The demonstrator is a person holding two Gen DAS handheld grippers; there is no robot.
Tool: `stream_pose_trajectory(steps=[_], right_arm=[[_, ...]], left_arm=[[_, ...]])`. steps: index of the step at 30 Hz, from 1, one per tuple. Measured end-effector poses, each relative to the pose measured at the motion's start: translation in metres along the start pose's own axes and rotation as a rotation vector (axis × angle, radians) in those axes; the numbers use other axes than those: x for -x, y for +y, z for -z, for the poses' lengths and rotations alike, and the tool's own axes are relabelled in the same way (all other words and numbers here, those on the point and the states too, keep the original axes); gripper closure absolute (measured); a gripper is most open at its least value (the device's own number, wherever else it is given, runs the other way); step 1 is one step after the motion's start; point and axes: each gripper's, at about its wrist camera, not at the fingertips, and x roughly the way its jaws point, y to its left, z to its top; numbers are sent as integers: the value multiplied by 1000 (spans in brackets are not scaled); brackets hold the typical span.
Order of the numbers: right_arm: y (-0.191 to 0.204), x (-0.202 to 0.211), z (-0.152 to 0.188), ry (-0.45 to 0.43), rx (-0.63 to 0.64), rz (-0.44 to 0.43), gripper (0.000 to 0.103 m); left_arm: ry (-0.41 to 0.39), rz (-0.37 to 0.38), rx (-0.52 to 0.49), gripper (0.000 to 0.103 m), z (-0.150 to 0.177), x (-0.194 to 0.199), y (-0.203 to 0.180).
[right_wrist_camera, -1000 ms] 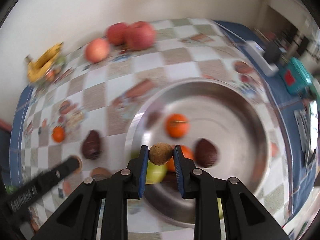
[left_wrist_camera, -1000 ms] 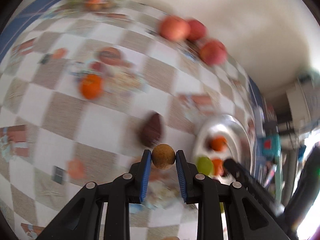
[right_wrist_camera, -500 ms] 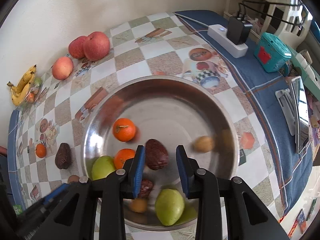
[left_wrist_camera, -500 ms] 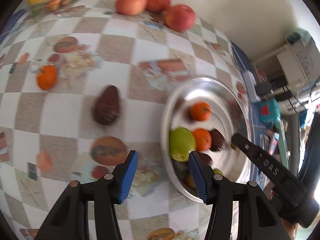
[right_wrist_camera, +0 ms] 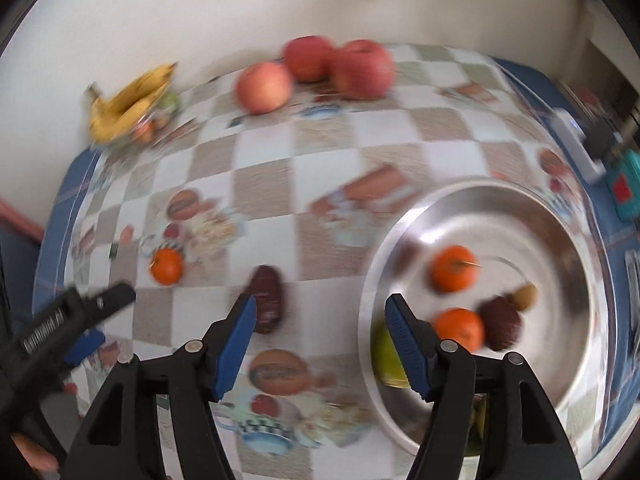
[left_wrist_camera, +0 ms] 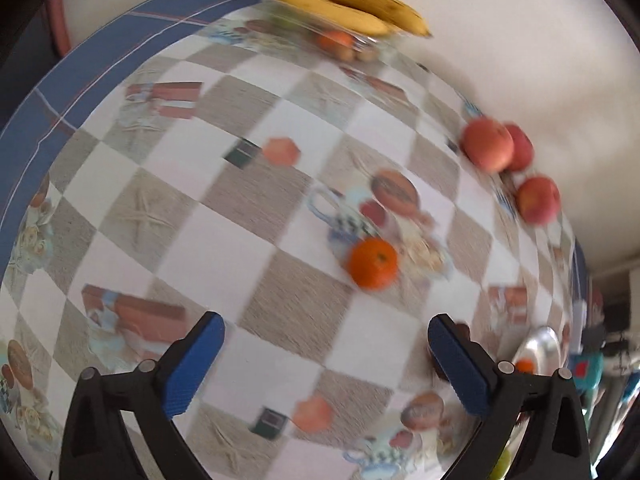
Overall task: Organize fruits
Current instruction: 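Open both tools to drop the small brown fruits into the bowl, then grasp a dark red date with the right tool while the left tool grasps a mandarin orange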
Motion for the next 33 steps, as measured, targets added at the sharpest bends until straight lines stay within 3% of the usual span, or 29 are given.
stream_pose_trajectory(steps=[4, 11, 16, 19, 23, 24, 25, 26, 33], right_arm=[[28, -16, 1, 12, 67, -5, 35], [47, -42, 2, 35, 118, 27, 35], [48, -53, 2, 53, 119, 30, 37], [48, -56, 4, 68, 118, 34, 50], [46, -59, 6, 79, 106, 30, 56], [46, -60, 6, 81, 106, 24, 63], [46, -59, 6, 81, 107, 19, 64], [46, -58, 6, 80, 107, 10, 64], [48, -38, 10, 42, 121, -13, 64]], left_arm=[[-11, 19, 16, 0, -10, -6, 9], [-12, 42, -44, 3, -13, -23, -15], [-15, 75, -105, 16, -13, -32, -33], [-18, 75, -134, 21, -12, -39, -41], [-16, 72, -144, 31, -11, -44, -42], [-13, 74, -147, 42, -10, -46, -42], [-3, 75, -150, 57, -10, -48, -43], [6, 74, -151, 65, -9, -49, -42], [15, 53, -155, 66, -1, -36, -45]])
